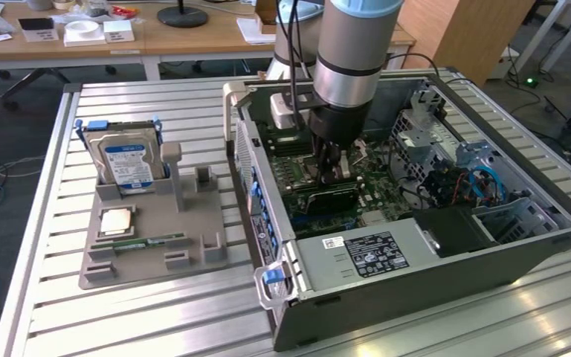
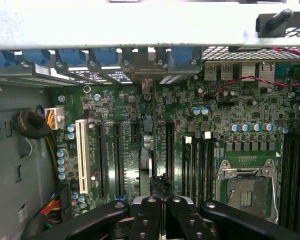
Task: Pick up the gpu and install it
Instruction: 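Press down on the gpu until it lock into place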
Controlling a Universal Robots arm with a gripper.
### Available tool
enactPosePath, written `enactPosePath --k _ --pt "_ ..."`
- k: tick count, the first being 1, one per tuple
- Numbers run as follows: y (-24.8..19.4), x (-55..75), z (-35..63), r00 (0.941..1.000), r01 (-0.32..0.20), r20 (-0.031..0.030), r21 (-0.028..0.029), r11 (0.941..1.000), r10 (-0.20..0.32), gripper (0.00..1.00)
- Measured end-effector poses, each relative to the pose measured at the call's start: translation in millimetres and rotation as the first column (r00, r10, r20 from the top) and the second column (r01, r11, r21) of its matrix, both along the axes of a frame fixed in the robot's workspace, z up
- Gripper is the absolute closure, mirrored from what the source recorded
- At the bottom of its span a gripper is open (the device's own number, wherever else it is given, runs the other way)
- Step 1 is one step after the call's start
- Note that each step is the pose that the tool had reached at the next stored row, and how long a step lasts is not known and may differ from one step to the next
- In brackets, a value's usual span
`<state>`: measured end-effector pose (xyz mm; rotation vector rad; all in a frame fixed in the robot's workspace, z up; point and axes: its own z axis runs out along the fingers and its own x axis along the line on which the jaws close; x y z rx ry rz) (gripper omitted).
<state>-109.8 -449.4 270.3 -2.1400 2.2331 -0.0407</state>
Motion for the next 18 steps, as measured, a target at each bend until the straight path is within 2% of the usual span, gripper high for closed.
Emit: enactPosePath --k 18 --pt "-0.8 2.2 -6.0 1.0000 0.000 -0.0001 -0.0003 1.0000 0.000 0.89"
